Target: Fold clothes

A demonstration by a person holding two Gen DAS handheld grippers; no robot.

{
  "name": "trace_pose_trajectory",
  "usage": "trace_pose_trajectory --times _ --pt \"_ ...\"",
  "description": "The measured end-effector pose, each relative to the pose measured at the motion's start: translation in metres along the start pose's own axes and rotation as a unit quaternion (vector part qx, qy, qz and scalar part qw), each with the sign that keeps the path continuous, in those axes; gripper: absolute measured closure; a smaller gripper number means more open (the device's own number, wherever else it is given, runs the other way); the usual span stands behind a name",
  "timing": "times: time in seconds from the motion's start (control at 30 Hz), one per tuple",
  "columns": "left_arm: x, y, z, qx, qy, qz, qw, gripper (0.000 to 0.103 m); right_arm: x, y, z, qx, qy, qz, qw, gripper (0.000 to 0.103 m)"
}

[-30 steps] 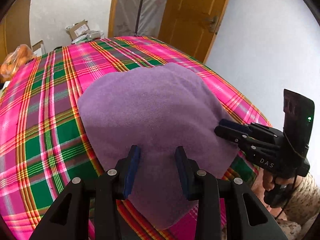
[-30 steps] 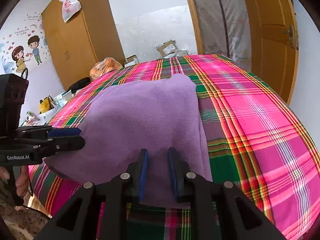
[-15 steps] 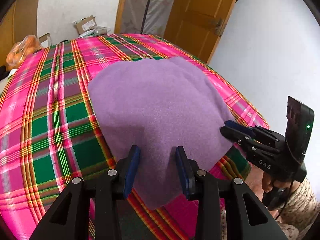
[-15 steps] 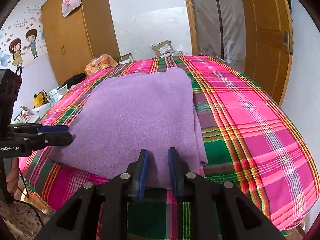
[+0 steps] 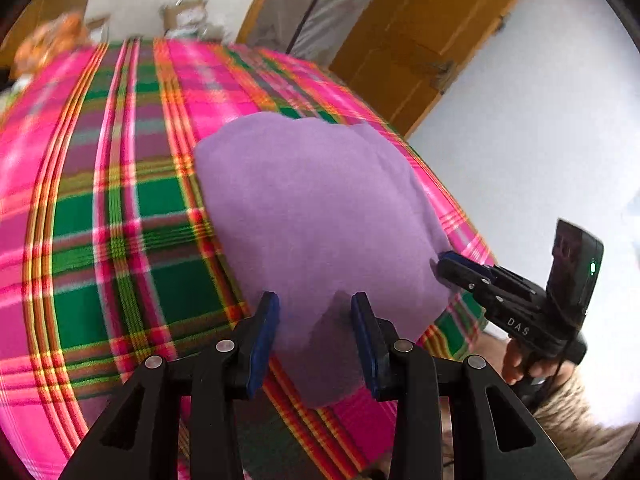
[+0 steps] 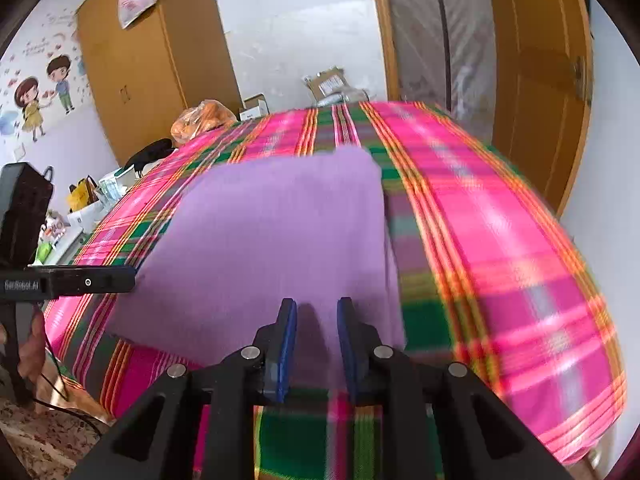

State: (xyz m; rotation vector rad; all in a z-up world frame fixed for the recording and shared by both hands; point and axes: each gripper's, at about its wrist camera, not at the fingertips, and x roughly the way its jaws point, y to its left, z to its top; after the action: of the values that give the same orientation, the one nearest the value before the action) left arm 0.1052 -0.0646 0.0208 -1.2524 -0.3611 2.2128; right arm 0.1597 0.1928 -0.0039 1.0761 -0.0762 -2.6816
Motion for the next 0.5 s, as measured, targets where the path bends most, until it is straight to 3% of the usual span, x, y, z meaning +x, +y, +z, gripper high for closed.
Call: trace_pose_trajectory --times 0.13,0.2,0.23,0.27,0.37,0.5 --pt "0.005 0.020 0.012 -0.049 0.022 -0.012 0.9985 0.060 0.002 -0.018 0.020 0.021 -0.005 0.001 1.000 0.070" --pt "0.011 0.028 0.018 -0.065 0.035 -0.010 0.9972 0.060 0.009 -0.032 0.027 0.048 0.006 0.008 0.999 0.052" --pt "0.015 0.030 0.021 -0.072 0.043 -0.016 0.9963 0.058 0.017 -0.041 0.029 0.067 0.016 0.017 0.997 0.049" --pt "0.018 0.033 0.024 -0.079 0.052 -0.022 0.9953 0.051 0.025 -0.050 0.031 0.088 0.027 0.026 0.995 0.049" --pt "0.027 0.038 0.030 -0.095 0.072 -0.043 0.9919 0.051 0.043 -0.070 0.032 0.129 0.048 0.045 0.989 0.049" --pt "0.038 0.045 0.038 -0.122 0.090 -0.069 0.9861 0.050 0.056 -0.080 0.033 0.140 0.060 0.078 0.985 0.049"
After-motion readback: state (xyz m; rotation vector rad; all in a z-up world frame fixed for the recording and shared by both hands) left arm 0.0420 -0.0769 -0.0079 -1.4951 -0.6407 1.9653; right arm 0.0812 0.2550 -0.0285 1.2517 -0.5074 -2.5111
